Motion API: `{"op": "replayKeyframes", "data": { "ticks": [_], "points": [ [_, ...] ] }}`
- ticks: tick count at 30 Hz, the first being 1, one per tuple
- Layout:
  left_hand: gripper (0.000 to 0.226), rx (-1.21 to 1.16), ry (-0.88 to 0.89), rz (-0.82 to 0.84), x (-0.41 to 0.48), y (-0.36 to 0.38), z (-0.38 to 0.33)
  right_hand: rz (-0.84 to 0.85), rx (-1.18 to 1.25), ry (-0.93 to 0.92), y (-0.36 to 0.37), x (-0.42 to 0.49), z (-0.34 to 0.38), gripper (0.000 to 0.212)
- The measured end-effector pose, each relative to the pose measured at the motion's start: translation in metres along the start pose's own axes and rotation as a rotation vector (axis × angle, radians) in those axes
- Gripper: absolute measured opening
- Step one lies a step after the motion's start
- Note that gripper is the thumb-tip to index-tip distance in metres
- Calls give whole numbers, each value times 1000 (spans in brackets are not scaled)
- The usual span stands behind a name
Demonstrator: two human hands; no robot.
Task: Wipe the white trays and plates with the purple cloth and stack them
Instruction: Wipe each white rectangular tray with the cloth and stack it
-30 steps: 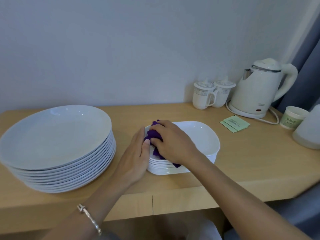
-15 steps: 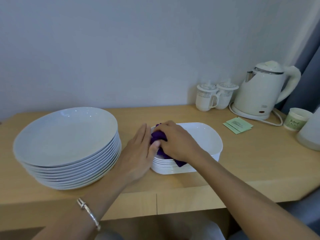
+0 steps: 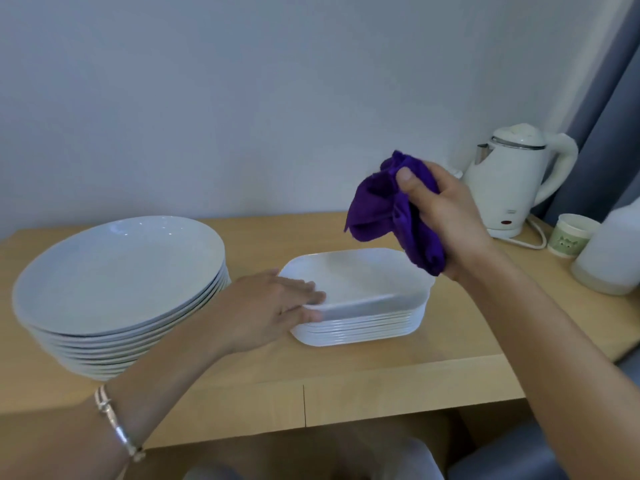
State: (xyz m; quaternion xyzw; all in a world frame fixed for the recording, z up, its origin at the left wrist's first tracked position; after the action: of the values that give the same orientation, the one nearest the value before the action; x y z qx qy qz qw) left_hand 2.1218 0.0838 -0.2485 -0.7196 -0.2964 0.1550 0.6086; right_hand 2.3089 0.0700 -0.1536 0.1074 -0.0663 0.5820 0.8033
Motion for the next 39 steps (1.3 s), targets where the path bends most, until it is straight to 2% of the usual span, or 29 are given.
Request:
{"op": "replayKeyframes", "data": {
  "ticks": [1,6,8,10,11,13,15,18,21,25,29,31,33,35,36,39],
  "points": [
    [70,-97,-44,-65,2,-12,2,0,39,0,-1,-1,4,12],
    [27,-560,-230,-644,10,-78,23,-43,115,-129,-5,-7,32,15],
    [25,-741,-365,-747,16,-69,45,-56,39,-176,-2,-8,37,15],
    [23,-903,-479,-781,20,-42,62,-58,-83,-215,3,-8,34,14],
    [22,-896,-531,-779,20,-31,67,-50,-147,-225,7,-7,29,15],
    [25,-709,-610,-746,15,-22,68,-12,-287,-230,20,-8,12,19],
    [35,-564,-599,-687,13,-18,64,64,-445,-223,38,-10,-12,23],
    [50,-554,-570,-522,17,5,62,210,-746,-256,65,-16,-54,30],
    [58,-527,-558,-433,16,20,56,246,-957,-311,72,-16,-70,35],
    [57,-474,-565,-381,18,23,52,217,-1083,-325,65,-7,-76,39],
    [57,-433,-579,-314,23,24,49,80,-1136,-332,51,2,-74,39],
    [58,-415,-576,-300,24,24,48,133,-1081,-412,67,-12,-71,40],
    [59,-423,-567,-289,25,26,50,277,-1032,-488,87,-30,-72,40],
    [57,-440,-563,-308,24,26,51,332,-1042,-501,79,-22,-71,35],
    [57,-446,-558,-319,24,25,51,292,-1061,-462,63,-6,-71,34],
    [57,-454,-541,-336,24,25,50,38,-1085,-256,5,34,-72,38]
  ]
}}
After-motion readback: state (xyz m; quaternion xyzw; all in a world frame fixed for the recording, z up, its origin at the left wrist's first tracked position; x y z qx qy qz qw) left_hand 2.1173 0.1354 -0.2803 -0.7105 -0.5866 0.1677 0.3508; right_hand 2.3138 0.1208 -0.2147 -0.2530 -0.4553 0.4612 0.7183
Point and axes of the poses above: each hand's wrist, its own x-axis towards the middle knuckle, its own y-axis out of the palm, z = x × y, the point moved 10 cm from there along x, towards the middle knuckle, and after that the axes turned 4 degrees about y, right-handed, at the moved point
